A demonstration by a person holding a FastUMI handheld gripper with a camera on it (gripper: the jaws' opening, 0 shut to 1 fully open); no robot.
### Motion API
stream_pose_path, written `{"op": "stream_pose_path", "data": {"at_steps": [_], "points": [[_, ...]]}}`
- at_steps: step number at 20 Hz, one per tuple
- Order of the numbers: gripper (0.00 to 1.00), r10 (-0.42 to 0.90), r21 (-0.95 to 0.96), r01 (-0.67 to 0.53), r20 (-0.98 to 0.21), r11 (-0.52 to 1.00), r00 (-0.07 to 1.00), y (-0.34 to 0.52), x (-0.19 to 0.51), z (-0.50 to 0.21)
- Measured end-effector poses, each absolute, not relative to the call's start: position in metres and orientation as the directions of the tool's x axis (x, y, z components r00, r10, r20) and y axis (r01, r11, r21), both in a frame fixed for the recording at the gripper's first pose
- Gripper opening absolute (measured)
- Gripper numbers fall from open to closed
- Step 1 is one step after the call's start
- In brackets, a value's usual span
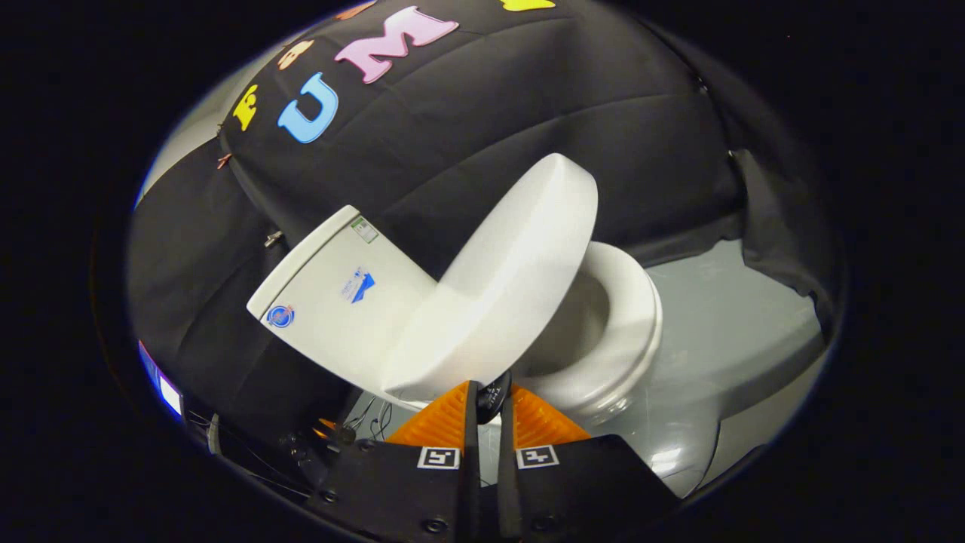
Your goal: Open the toilet lid.
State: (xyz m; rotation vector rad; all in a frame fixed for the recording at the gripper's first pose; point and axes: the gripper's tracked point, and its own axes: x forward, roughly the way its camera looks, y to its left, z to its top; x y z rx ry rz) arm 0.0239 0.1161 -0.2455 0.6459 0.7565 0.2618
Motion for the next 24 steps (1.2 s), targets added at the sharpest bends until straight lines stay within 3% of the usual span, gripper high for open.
{"op": "stream_pose_path", "data": {"at_steps": [7,13,24], "points": [[0.13,0.468,0.549,-0.175,-0.455,0.817,0.758,0.164,0.053,-0.159],[0.13,0.505,0.536,-0.258,-0.388,0.804,0.771,0.206,0.072,-0.116],[0.13,0.624,0.425,-0.480,-0.323,0.768,0.712,0.332,0.105,-0.054]]}}
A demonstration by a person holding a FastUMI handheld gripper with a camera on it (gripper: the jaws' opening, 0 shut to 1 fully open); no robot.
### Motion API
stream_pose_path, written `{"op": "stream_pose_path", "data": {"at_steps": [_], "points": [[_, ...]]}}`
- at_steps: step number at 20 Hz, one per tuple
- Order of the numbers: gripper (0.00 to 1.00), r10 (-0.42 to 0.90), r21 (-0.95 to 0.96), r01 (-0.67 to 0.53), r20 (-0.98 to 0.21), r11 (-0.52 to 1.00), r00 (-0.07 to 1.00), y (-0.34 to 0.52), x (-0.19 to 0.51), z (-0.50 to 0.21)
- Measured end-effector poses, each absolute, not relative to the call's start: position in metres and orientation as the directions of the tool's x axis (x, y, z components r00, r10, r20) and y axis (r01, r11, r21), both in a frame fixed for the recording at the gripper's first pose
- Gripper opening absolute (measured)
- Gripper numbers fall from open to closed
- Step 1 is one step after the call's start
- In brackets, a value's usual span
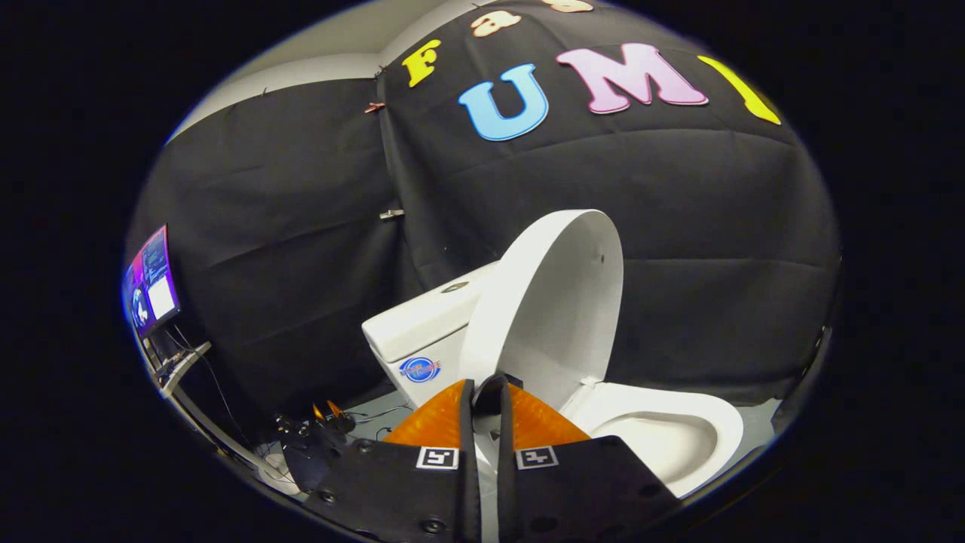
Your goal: Open the toilet lid.
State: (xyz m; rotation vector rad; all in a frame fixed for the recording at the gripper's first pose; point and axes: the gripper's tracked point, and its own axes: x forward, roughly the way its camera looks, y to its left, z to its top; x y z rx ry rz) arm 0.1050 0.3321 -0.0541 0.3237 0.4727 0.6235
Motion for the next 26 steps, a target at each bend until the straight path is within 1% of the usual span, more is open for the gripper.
{"op": "stream_pose_path", "data": {"at_steps": [5,10,13,14,15,16,18,19,22,26], "points": [[0.13,0.644,0.397,-0.519,-0.320,0.757,0.694,0.372,0.109,-0.049],[0.13,0.654,0.325,-0.568,-0.354,0.756,0.669,0.411,0.114,-0.052],[0.13,0.641,0.294,-0.570,-0.367,0.767,0.674,0.424,0.115,-0.053],[0.18,0.638,0.280,-0.574,-0.368,0.769,0.676,0.425,0.113,-0.054],[0.19,0.657,0.285,-0.592,-0.356,0.754,0.665,0.432,0.107,-0.054],[0.27,0.662,0.282,-0.600,-0.366,0.749,0.654,0.436,0.103,-0.056],[0.37,0.656,0.255,-0.606,-0.345,0.753,0.671,0.437,0.105,-0.055],[0.39,0.658,0.255,-0.607,-0.333,0.752,0.675,0.436,0.106,-0.048],[0.98,0.650,0.225,-0.611,-0.304,0.759,0.696,0.430,0.108,-0.038],[0.98,0.619,0.220,-0.579,-0.250,0.785,0.744,0.405,0.112,-0.017]]}}
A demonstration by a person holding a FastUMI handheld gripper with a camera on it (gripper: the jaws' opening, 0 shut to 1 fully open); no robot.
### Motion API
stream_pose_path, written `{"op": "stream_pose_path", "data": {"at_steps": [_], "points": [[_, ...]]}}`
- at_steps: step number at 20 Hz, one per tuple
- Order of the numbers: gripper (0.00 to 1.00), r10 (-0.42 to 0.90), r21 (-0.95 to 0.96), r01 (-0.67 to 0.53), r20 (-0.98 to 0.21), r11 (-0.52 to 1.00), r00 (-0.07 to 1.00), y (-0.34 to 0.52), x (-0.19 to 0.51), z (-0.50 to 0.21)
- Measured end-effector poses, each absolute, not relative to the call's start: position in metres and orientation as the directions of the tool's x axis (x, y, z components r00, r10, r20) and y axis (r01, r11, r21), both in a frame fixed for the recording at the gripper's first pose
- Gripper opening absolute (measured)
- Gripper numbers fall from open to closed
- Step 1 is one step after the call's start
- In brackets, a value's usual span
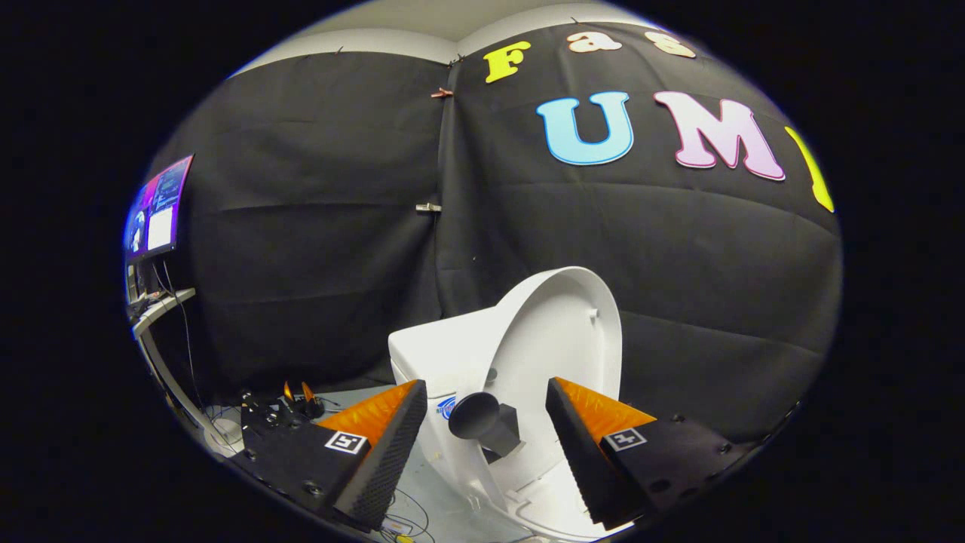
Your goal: Open the toilet lid.
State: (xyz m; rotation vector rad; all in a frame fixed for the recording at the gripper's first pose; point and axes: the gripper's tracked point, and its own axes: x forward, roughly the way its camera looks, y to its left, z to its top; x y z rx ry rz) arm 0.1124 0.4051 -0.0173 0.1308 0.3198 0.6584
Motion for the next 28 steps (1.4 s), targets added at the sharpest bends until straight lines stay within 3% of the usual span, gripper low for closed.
{"op": "stream_pose_path", "data": {"at_steps": [7,15,24,28], "points": [[0.99,0.479,0.108,-0.467,-0.155,0.877,0.864,0.306,0.106,0.012],[0.98,0.253,0.042,-0.250,-0.095,0.967,0.963,0.150,0.081,0.022],[0.98,0.109,0.032,-0.105,-0.146,0.994,0.983,0.041,0.034,-0.019],[0.98,0.035,0.049,-0.030,-0.117,0.998,0.993,0.010,0.037,-0.009]]}}
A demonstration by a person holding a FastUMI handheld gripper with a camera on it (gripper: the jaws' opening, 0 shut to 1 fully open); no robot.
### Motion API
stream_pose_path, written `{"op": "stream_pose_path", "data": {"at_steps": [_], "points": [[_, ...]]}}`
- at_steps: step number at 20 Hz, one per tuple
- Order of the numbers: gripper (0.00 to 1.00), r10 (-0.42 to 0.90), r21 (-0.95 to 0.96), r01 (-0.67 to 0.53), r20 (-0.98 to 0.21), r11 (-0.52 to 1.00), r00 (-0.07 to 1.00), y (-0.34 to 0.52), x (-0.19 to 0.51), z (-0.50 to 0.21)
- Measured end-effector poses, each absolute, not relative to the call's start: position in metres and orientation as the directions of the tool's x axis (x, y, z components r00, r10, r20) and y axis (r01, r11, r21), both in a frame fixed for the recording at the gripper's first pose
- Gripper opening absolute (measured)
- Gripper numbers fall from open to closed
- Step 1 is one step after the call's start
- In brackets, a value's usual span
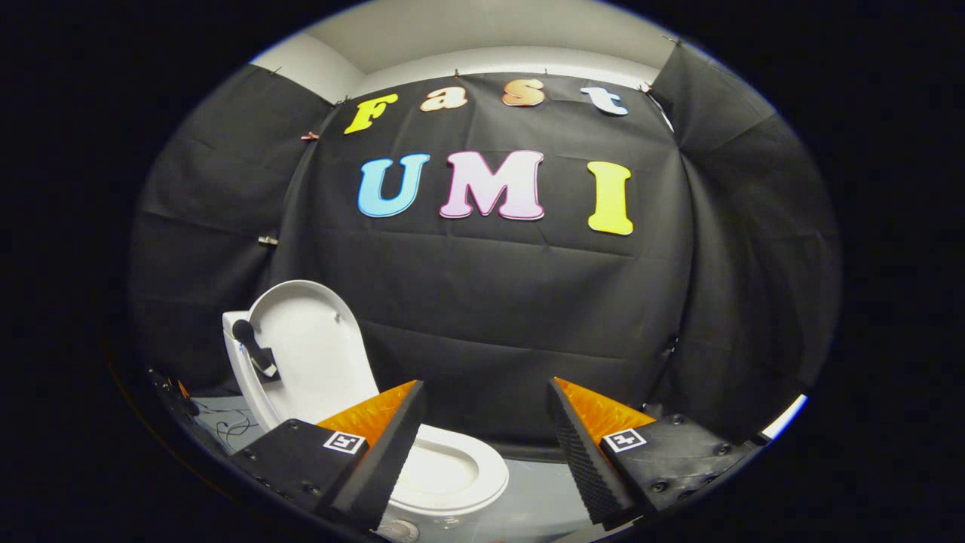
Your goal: Open the toilet lid.
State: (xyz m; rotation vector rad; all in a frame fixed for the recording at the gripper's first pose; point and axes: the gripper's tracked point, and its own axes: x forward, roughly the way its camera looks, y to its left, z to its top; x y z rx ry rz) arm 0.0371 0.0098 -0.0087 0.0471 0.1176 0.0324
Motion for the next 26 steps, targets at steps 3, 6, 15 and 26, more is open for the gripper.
{"op": "stream_pose_path", "data": {"at_steps": [3,6,15,26], "points": [[0.98,-0.008,0.052,0.014,-0.103,0.999,0.995,-0.0019,0.0371,-0.0080],[0.98,-0.021,0.063,0.028,-0.103,0.998,0.994,-0.0032,0.0358,-0.0095],[0.98,-0.013,0.071,0.021,-0.108,0.997,0.994,0.0007,0.0330,-0.0148],[0.98,-0.016,0.097,0.025,-0.096,0.995,0.995,-0.0037,0.0336,-0.0128]]}}
